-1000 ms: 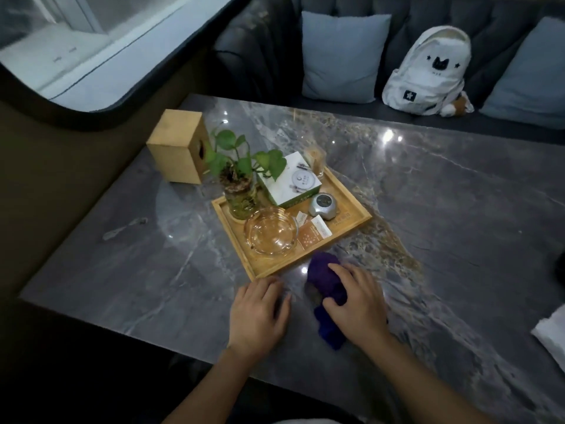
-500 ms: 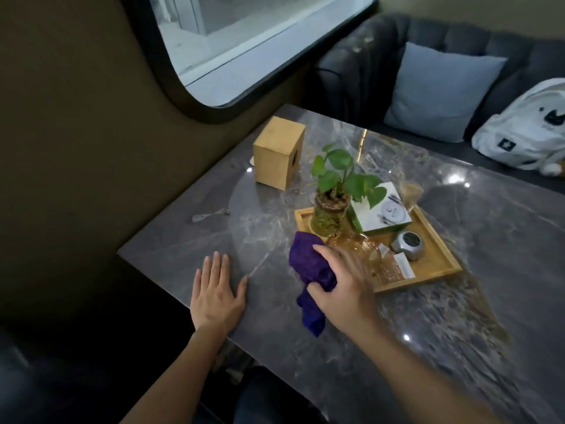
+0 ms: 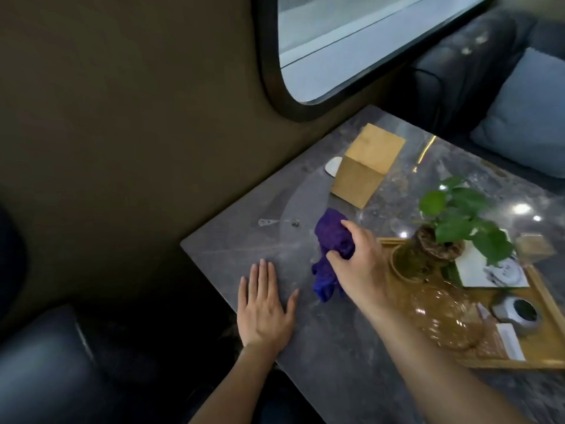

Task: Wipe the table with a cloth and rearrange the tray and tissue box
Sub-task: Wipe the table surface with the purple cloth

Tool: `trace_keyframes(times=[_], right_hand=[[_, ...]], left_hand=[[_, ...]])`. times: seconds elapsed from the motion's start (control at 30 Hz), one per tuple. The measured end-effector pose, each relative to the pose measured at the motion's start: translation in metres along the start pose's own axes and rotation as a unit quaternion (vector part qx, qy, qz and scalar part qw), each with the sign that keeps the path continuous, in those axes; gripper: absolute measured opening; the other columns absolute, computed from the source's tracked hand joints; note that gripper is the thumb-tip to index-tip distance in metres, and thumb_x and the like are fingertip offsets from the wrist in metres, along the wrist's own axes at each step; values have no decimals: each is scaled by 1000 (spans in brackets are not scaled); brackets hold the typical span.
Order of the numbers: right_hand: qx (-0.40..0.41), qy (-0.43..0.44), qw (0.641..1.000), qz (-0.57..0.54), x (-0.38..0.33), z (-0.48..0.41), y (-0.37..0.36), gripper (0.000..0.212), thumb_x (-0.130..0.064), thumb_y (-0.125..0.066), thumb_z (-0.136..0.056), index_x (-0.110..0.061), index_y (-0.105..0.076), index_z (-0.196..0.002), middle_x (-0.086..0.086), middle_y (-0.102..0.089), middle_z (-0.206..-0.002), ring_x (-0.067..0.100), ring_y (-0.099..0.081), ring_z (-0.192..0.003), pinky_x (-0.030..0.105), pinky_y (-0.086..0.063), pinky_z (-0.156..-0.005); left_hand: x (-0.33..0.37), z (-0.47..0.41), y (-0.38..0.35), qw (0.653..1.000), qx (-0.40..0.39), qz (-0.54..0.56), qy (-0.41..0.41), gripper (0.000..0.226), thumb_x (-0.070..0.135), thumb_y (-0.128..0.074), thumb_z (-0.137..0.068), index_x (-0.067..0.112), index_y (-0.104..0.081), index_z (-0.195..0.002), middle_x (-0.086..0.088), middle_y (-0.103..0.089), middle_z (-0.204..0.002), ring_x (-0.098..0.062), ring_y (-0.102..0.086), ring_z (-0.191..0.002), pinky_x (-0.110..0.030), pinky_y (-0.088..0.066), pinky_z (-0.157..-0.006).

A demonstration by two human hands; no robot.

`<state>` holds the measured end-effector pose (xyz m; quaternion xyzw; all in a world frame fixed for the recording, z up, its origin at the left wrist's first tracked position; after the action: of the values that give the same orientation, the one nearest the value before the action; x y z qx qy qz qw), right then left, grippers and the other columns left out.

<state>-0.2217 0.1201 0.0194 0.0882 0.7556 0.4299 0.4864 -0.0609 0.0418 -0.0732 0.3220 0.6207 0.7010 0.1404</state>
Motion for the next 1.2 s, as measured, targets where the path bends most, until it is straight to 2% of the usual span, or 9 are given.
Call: trace_keyframes(times=[0.17,0.3,0.37,0.47,0.6,0.8,0.93,1.07,1.2], right_hand=[[-24,-55,995,80,14,-40,-36,68,-22,-63,-78,-21,-31,-139,14,-34,-147,35,-26,-135,54,-24,-108],[-105,-78,971,202,30,-42,-70,80,-58,-52,-79,-28,-15,-143,16,-10,-155,33,2,-142,62,1,-109],[-86,-72,972,204,30,-42,-79,80,-53,-56,-78,-22,-21,-142,22,-16,-153,36,-4,-142,61,-1,-109],[4,-79,988,131,29,-48,-80,59,-27,-63,-78,-12,-42,-131,25,-40,-140,36,-29,-134,57,-14,-106],[72,-155,985,-12,36,-67,-71,40,-23,-56,-79,-22,-50,-119,11,-58,-125,31,-48,-115,49,-23,-96],[128,-275,906,-295,41,-82,-70,32,-38,-50,-75,-28,-58,-104,7,-60,-113,29,-53,-108,55,-32,-105],[82,-284,906,-302,27,-78,-89,33,-43,-49,-75,-37,-57,-106,4,-58,-121,32,-48,-115,51,-32,-106],[67,-283,912,-289,4,-77,-114,33,-35,-50,-84,-31,-58,-116,5,-60,-125,33,-41,-121,29,-23,-97],[4,-202,959,-196,-26,-70,-138,35,-33,-49,-86,-29,-56,-120,2,-59,-126,25,-39,-122,38,-18,-103]], left_hand=[[3,-2,6,1000,-5,-14,5,74,61,-28,-87,12,-28,-142,-5,-33,-149,-21,-24,-139,-38,-4,-112],[2,-3,6,1000,-23,-20,3,73,61,-29,-87,11,-38,-138,-6,-43,-144,-22,-35,-135,-36,-6,-112],[1,-4,4,999,-35,-19,6,73,62,-30,-86,11,-39,-137,-5,-44,-143,-21,-36,-134,-35,-3,-112],[1,-4,2,998,-53,-15,17,73,64,-32,-85,12,-41,-136,-5,-45,-143,-20,-35,-134,-35,-2,-112],[0,-3,1,999,-45,-8,13,72,62,-31,-86,12,-40,-137,-6,-45,-143,-21,-35,-134,-36,-3,-113],[0,-3,3,999,-41,-7,10,71,60,-34,-86,11,-41,-136,-7,-44,-143,-23,-36,-134,-37,-6,-112],[-1,-3,2,999,-47,-9,16,72,62,-33,-86,12,-40,-137,-6,-44,-143,-21,-35,-134,-37,-7,-112],[-1,-5,2,998,-57,-7,22,73,63,-33,-85,12,-41,-137,-5,-44,-143,-20,-35,-134,-38,-6,-111],[0,-5,5,999,-43,-5,14,73,62,-36,-84,11,-41,-136,-6,-45,-142,-21,-37,-134,-38,-11,-110]])
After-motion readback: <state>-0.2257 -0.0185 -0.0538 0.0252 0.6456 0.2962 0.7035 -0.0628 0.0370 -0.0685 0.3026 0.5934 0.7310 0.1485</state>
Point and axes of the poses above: each hand's wrist, its own z-axis away from the middle knuckle, its own y-axis out of the back of the hand, x = y × z, the point moved 5 cm from there along -z, towards the middle knuckle
